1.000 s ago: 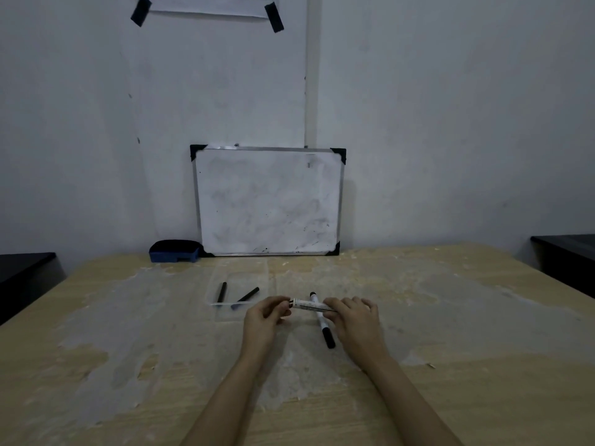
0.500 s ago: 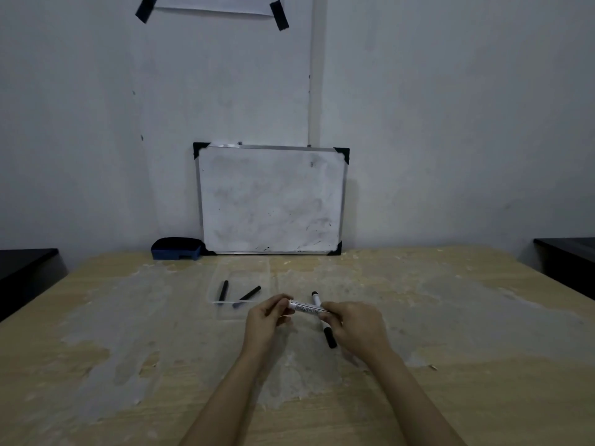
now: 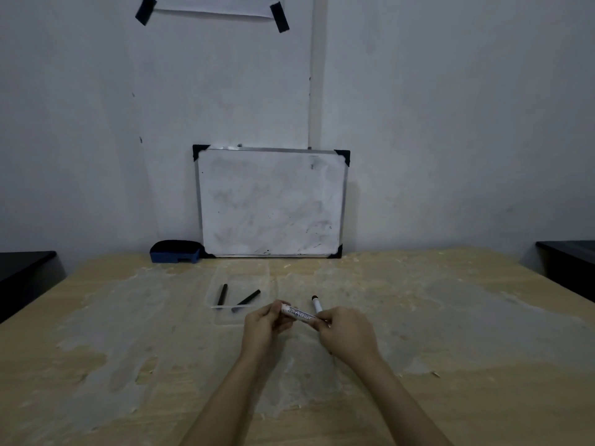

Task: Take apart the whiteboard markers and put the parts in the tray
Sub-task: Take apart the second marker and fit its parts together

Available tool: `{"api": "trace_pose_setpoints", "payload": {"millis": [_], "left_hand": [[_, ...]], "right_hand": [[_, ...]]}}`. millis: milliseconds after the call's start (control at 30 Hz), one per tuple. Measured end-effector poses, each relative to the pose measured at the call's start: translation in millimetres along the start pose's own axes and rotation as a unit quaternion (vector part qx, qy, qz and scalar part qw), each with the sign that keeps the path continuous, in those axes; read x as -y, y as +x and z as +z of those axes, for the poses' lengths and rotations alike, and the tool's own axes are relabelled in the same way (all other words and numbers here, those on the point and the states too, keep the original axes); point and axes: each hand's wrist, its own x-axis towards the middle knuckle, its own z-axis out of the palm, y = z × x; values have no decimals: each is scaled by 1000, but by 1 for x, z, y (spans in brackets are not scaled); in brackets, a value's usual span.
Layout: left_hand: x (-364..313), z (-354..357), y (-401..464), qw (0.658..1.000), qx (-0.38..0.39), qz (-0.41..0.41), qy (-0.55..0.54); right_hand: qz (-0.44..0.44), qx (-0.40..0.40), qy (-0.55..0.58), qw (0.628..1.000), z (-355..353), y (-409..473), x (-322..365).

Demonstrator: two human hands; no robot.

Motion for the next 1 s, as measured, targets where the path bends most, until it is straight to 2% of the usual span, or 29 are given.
{"api": "trace_pose_setpoints", "payload": {"millis": [133,233,333,567,800,1000], "left_hand": [[-7,-3,-1,998,43,-7,-35],[-7,-4,-4,997,72,-6,-27],[-9,-7,-5,995,92,0,-30],[-11,-9,-6,994,103,7,-20],[-8,-4,-1,998,62,12,-8],[-3,-3,0,998,64,-1,11]], "right_hand": [[4,55,79,995,-11,2,-4],[22,126,217,968,-16,0,-11],[30,151,270,951,-17,0,-14],[50,170,319,931,-24,-2,-16],[87,146,339,925,-18,-2,-10],[112,156,360,913,-18,-4,-11]]}}
